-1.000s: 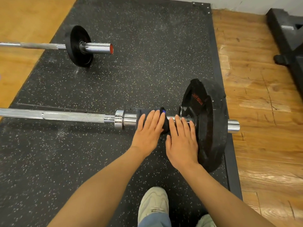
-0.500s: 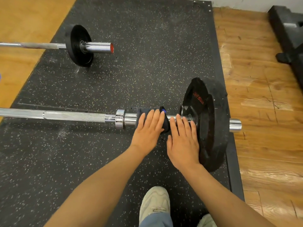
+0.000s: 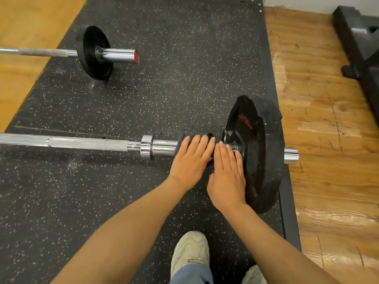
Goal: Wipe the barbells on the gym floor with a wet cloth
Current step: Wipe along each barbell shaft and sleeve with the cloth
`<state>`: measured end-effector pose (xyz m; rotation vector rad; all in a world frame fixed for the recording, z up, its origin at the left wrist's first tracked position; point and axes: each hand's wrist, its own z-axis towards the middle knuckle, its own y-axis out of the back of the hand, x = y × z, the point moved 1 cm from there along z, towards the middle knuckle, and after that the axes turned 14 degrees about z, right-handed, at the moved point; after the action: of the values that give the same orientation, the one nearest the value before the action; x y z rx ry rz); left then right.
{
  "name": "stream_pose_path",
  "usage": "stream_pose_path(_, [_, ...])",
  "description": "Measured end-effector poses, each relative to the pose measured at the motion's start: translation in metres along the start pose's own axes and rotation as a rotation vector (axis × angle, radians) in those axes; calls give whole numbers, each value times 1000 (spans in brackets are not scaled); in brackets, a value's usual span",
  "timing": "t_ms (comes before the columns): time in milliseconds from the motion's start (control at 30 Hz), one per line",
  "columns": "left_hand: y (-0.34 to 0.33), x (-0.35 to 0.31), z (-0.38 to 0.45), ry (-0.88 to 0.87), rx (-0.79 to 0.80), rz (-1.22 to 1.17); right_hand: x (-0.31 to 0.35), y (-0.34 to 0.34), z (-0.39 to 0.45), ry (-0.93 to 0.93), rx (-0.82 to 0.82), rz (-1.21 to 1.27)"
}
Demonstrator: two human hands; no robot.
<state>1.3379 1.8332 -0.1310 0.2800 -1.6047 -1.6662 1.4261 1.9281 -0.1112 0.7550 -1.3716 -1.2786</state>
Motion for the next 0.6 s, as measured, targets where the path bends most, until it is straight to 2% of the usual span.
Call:
stream_pose_path(133, [-1,30,-10,-74,54,-7,-1,-1,0,23,12,-14])
stream_pose_path(267, [-7,67,-33,50,94,1,1,-1,0,2,-24,16])
stream_pose_path(433, [0,38,-26,200,131,-64,3,-4,-1,-23,-20,52])
stream_pose_path(600, [2,21,-14,67,96,-14,3,-3,1,-33,-7,45])
